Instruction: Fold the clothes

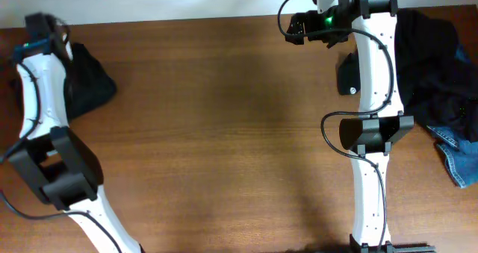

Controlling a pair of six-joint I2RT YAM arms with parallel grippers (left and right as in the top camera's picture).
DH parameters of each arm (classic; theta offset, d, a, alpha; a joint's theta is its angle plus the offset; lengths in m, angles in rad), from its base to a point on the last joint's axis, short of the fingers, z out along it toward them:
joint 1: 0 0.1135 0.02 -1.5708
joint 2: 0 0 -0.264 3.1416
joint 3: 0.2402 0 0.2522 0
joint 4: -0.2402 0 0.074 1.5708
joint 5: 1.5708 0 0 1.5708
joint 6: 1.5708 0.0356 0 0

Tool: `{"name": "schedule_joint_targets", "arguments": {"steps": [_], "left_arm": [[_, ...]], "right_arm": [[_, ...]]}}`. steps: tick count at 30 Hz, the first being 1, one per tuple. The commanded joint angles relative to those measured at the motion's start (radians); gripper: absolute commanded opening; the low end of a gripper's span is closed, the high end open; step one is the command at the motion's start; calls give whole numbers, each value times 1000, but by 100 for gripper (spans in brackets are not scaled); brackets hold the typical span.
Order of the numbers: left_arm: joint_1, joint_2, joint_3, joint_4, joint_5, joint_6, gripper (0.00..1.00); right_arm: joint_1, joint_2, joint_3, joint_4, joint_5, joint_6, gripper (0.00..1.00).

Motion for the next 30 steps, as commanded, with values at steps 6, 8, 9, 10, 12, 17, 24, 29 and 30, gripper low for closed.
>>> {"name": "schedule_joint_targets", "arguments": {"steps": [6, 8, 9, 10, 12, 17, 24, 29, 30], "left_arm": [[-208, -39, 6, 111, 150, 115, 75], [-230, -2, 6, 129, 150, 115, 75], [-236, 15, 6, 134, 150, 115, 75], [-239, 36, 6, 141, 150, 115, 75], [-240, 72, 6, 153, 146, 115, 75], [-234, 143, 6, 170, 89, 115, 75], [-234, 161, 5, 146, -32, 106, 75], [-225, 176, 5, 135, -115, 108, 76], [-220, 182, 5, 130, -117, 108, 76]], "right_arm": [[21, -26, 3, 3, -2, -11, 99], [24, -26, 3, 0, -3, -11, 99], [24, -26, 3, -2, -3, -11, 99], [24, -26, 3, -3, -3, -11, 99], [24, -26, 3, -8, -2, -11, 99], [24, -26, 3, -12, -2, -12, 99], [24, -26, 3, -10, -2, -14, 99], [24, -26, 3, -11, -2, -14, 99], [24, -26, 3, -11, -2, -14, 99]]}}
